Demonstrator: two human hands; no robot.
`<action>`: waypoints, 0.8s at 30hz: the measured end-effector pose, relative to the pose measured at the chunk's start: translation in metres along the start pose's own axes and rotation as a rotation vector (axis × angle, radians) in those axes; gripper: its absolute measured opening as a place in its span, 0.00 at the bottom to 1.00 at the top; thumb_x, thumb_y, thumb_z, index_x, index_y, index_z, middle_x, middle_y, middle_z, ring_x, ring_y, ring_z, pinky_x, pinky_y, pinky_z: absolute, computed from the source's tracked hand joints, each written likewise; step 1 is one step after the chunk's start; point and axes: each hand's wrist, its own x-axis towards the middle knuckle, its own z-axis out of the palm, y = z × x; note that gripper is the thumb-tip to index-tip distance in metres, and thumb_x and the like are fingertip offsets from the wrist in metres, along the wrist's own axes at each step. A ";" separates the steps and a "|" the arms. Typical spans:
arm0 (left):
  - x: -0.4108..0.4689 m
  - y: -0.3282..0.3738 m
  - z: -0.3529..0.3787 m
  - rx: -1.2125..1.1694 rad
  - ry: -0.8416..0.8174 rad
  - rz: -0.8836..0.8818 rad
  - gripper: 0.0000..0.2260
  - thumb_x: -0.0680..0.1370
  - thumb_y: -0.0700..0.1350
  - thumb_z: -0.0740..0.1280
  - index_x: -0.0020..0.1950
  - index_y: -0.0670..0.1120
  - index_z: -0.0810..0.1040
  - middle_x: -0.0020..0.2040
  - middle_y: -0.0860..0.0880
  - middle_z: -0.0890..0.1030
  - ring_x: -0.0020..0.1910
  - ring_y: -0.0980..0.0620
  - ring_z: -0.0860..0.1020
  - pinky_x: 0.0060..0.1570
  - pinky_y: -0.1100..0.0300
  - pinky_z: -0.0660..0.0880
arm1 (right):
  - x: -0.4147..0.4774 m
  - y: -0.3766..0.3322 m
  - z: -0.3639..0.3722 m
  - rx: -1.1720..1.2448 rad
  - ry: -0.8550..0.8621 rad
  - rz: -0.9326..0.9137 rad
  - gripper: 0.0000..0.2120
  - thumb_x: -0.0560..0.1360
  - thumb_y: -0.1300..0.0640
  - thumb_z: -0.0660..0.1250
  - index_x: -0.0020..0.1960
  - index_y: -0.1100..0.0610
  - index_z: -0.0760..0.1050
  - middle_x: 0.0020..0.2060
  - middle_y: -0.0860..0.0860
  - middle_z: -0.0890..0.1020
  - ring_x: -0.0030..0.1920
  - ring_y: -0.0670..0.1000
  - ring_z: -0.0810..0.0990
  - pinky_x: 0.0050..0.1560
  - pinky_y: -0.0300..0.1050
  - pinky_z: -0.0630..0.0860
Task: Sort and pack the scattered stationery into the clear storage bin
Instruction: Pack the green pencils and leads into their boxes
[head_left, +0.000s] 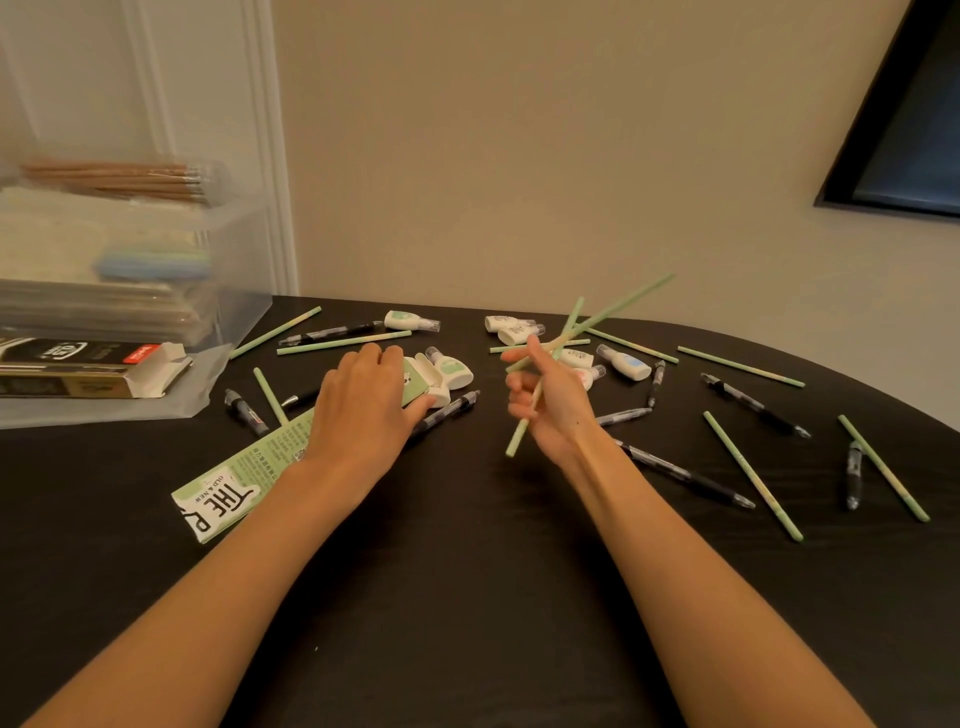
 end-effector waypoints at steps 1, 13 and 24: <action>0.000 0.000 0.000 -0.002 -0.002 0.000 0.26 0.77 0.56 0.62 0.71 0.44 0.64 0.66 0.45 0.70 0.65 0.47 0.68 0.62 0.55 0.67 | 0.001 0.001 0.000 -0.038 0.001 0.007 0.17 0.81 0.51 0.57 0.40 0.59 0.74 0.27 0.50 0.69 0.25 0.43 0.65 0.24 0.34 0.65; 0.000 -0.001 0.002 -0.012 0.010 0.017 0.25 0.77 0.56 0.63 0.69 0.44 0.66 0.64 0.46 0.72 0.63 0.47 0.69 0.59 0.55 0.68 | -0.004 -0.001 0.009 -0.822 0.125 -0.365 0.16 0.79 0.52 0.61 0.36 0.57 0.76 0.31 0.48 0.74 0.33 0.44 0.72 0.38 0.38 0.71; 0.003 -0.007 0.003 -0.008 -0.014 -0.003 0.25 0.76 0.54 0.65 0.69 0.44 0.66 0.63 0.46 0.72 0.63 0.48 0.69 0.60 0.56 0.67 | -0.007 0.018 0.009 -1.191 -0.189 -0.185 0.13 0.79 0.54 0.62 0.36 0.56 0.73 0.30 0.47 0.75 0.29 0.44 0.73 0.34 0.34 0.71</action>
